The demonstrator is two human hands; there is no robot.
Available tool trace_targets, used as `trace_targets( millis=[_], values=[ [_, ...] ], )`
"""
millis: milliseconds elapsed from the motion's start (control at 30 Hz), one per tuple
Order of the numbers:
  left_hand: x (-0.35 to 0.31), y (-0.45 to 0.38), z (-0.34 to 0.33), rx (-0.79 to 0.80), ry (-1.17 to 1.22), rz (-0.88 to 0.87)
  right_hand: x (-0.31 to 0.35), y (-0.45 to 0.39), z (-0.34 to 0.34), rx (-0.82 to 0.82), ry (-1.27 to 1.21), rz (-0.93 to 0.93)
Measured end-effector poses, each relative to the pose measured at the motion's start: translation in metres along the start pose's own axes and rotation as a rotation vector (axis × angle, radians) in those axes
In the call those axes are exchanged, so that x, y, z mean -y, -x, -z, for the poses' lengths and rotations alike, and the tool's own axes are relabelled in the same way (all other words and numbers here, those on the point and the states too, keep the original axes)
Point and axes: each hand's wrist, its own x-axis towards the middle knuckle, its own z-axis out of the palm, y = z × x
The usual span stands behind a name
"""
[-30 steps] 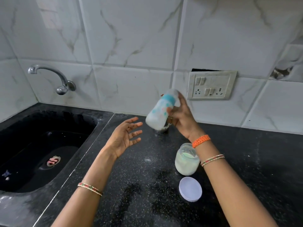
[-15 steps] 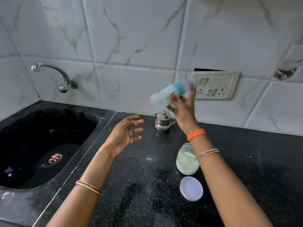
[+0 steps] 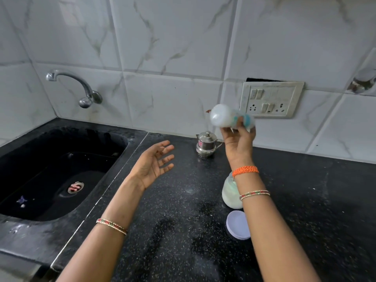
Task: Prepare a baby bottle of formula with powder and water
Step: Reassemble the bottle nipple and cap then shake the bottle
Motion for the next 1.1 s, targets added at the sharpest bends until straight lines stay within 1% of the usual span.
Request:
trace_targets(
  millis=[33,100,133,167,200,267,300,333,400,433,467,533,567,600,633,667,700,733,767,833,867,900,967,1000,1033,1100],
  values=[
    [0.001,0.001,0.002,-0.008,-0.001,0.015,0.003,0.000,0.003,0.051,0.038,-0.054],
    [0.001,0.001,0.005,-0.020,0.000,0.028,0.011,0.007,0.008,0.237,0.356,-0.203],
    [0.001,0.001,0.006,-0.027,0.007,0.031,0.014,0.011,0.010,0.312,0.491,-0.234],
    [0.001,0.001,0.007,-0.029,0.014,0.030,0.016,0.009,0.013,0.330,0.552,-0.227],
    [0.001,0.002,0.007,-0.023,0.018,0.031,0.017,0.006,0.013,0.263,0.553,-0.183],
    [0.002,0.002,0.004,-0.006,0.011,0.043,0.020,0.002,0.012,0.076,0.446,-0.083],
    [0.003,0.002,0.002,0.000,0.009,0.050,0.021,0.000,0.012,0.064,0.431,-0.093],
    [0.004,0.002,0.001,0.007,0.010,0.054,0.022,0.001,0.011,0.123,0.469,-0.149],
    [0.005,0.002,0.000,0.015,0.019,0.053,0.025,0.006,0.013,0.329,0.613,-0.262],
    [0.005,0.001,0.000,0.017,0.023,0.051,0.026,0.006,0.013,0.378,0.639,-0.247],
    [0.005,0.001,0.001,0.017,0.026,0.050,0.026,0.006,0.012,0.357,0.602,-0.185],
    [0.007,0.003,0.000,0.021,0.031,0.051,0.024,0.004,0.007,0.168,0.426,-0.027],
    [0.009,0.004,0.001,0.021,0.035,0.054,0.023,0.004,0.006,0.131,0.382,-0.003],
    [0.010,0.005,0.001,0.019,0.040,0.058,0.023,0.005,0.004,0.156,0.405,-0.027],
    [0.011,0.006,0.001,0.015,0.049,0.058,0.024,0.007,0.003,0.250,0.506,-0.091],
    [0.011,0.007,0.002,0.009,0.066,0.054,0.025,0.009,0.004,0.363,0.658,-0.156],
    [0.010,0.007,0.003,0.002,0.091,0.047,0.025,0.012,0.004,0.438,0.792,-0.175],
    [0.009,0.008,0.005,-0.008,0.119,0.037,0.025,0.014,0.004,0.471,0.854,-0.147],
    [0.008,0.009,0.006,-0.016,0.140,0.027,0.024,0.014,0.001,0.419,0.839,-0.081],
    [0.007,0.011,0.008,-0.021,0.148,0.012,0.021,0.013,-0.003,0.252,0.732,0.034],
    [0.007,0.011,0.008,-0.020,0.144,0.012,0.020,0.013,-0.004,0.245,0.749,0.034],
    [0.008,0.012,0.009,-0.022,0.140,0.013,0.018,0.012,-0.003,0.318,0.846,-0.007],
    [0.007,0.012,0.010,-0.034,0.133,0.010,0.012,0.014,0.001,0.546,1.129,-0.127],
    [0.007,0.012,0.010,-0.043,0.130,0.007,0.007,0.017,0.004,0.609,1.230,-0.158],
    [0.006,0.013,0.010,-0.050,0.127,0.006,0.000,0.019,0.006,0.617,1.271,-0.165],
    [0.010,0.015,0.012,-0.056,0.125,0.018,-0.012,0.024,0.009,0.548,1.268,-0.149]
  ],
)
